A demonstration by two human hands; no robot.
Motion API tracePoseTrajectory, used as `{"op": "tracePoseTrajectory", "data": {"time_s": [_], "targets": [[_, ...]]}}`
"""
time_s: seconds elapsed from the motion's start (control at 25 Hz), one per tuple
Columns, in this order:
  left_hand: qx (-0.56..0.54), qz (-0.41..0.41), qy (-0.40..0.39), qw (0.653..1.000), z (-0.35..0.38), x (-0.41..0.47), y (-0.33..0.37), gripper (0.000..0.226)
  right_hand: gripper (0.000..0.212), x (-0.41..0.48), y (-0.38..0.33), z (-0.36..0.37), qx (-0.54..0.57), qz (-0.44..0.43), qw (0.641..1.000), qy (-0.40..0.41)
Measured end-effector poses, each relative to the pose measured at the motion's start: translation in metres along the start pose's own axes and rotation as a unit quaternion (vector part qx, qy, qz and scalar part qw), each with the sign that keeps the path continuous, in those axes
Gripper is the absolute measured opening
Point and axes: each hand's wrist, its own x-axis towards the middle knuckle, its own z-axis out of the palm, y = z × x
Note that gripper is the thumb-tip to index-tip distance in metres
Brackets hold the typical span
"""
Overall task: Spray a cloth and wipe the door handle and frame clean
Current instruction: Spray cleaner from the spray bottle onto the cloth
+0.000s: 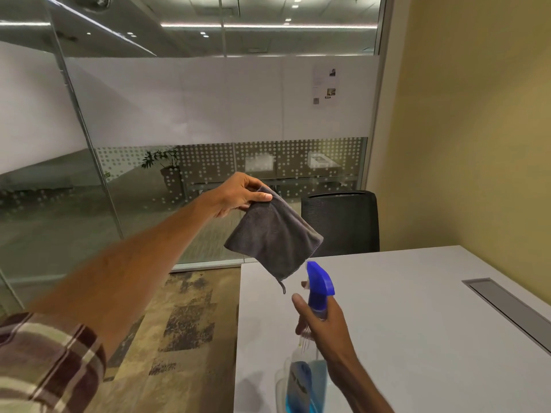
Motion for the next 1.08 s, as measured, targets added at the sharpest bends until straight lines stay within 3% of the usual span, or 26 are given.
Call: {"op": "tracePoseTrajectory", "data": {"time_s": [0.2, 0.6, 1.08], "targets": [[-0.014, -0.004, 0.008, 1.0, -0.003, -0.001, 0.002, 0.014, 0.044, -0.003, -0.011, 0.021, -0.006, 0.009, 1.0, -0.015], [-0.013, -0.001, 0.004, 1.0, -0.007, -0.01, 0.006, 0.012, 0.024, 0.002, -0.014, 0.027, -0.069, -0.03, 0.997, 0.028], [0.017, -0.001, -0.024, 1.0, 0.003, -0.008, 0.002, 0.013, 0.026, 0.01, -0.025, 0.02, -0.065, -0.06, 0.994, 0.058]]}}
